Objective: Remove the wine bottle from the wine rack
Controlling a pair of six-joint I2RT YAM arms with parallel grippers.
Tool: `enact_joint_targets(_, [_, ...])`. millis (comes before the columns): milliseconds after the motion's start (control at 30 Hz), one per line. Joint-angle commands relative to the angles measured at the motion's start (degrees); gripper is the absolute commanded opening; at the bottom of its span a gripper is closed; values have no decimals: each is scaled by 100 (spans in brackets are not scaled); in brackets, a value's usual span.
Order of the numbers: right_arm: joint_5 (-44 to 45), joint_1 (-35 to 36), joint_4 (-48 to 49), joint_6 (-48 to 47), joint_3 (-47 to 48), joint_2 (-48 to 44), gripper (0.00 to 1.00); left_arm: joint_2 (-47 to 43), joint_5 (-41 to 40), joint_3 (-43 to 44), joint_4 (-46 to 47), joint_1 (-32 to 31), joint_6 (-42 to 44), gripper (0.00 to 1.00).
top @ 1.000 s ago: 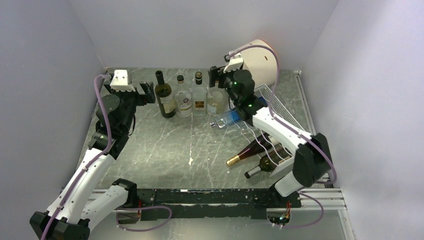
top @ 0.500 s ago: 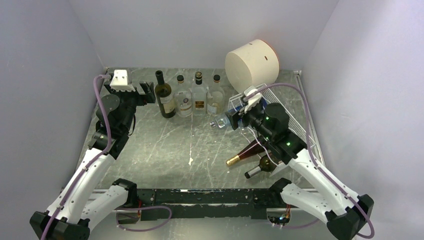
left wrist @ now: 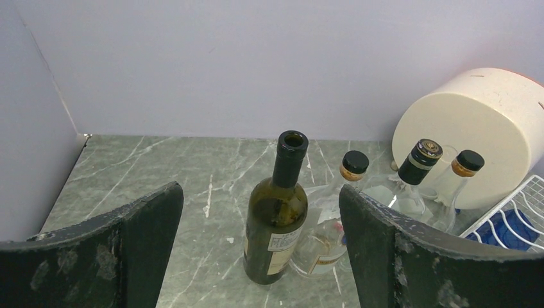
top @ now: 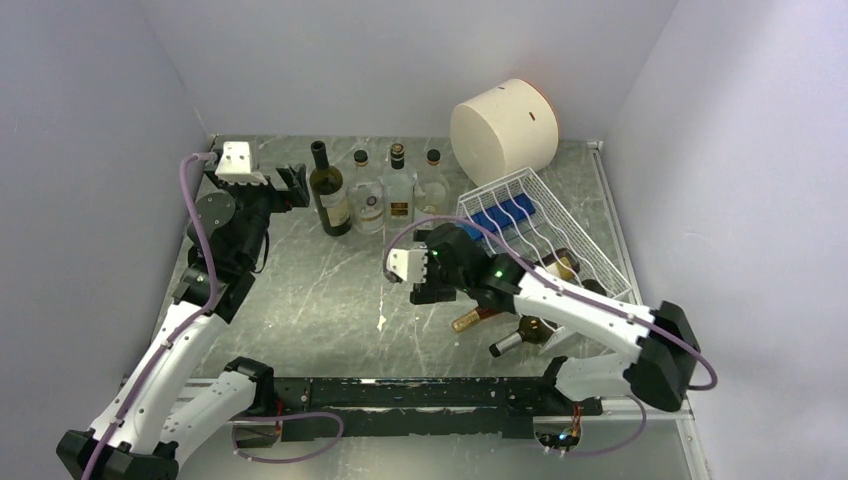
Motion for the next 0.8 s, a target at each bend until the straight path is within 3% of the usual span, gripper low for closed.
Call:
enact_joint_targets(0, [1207,4,-451,-1706,295,587,96,-45,74,166,17,-48,-20,95])
enact_joint_targets(200, [1047,-324,-202,-2600,629,1331,98,-120,10,162,31,-41,19,95])
enact_joint_targets(533, [936,-727,-289,-2908,1020,2498,97,-126,-13,160,36,-42,56,95])
enact_joint_targets(767, [1307,-910,384,-3021,870,2934,96,-117,16,170,31,-38,39,95])
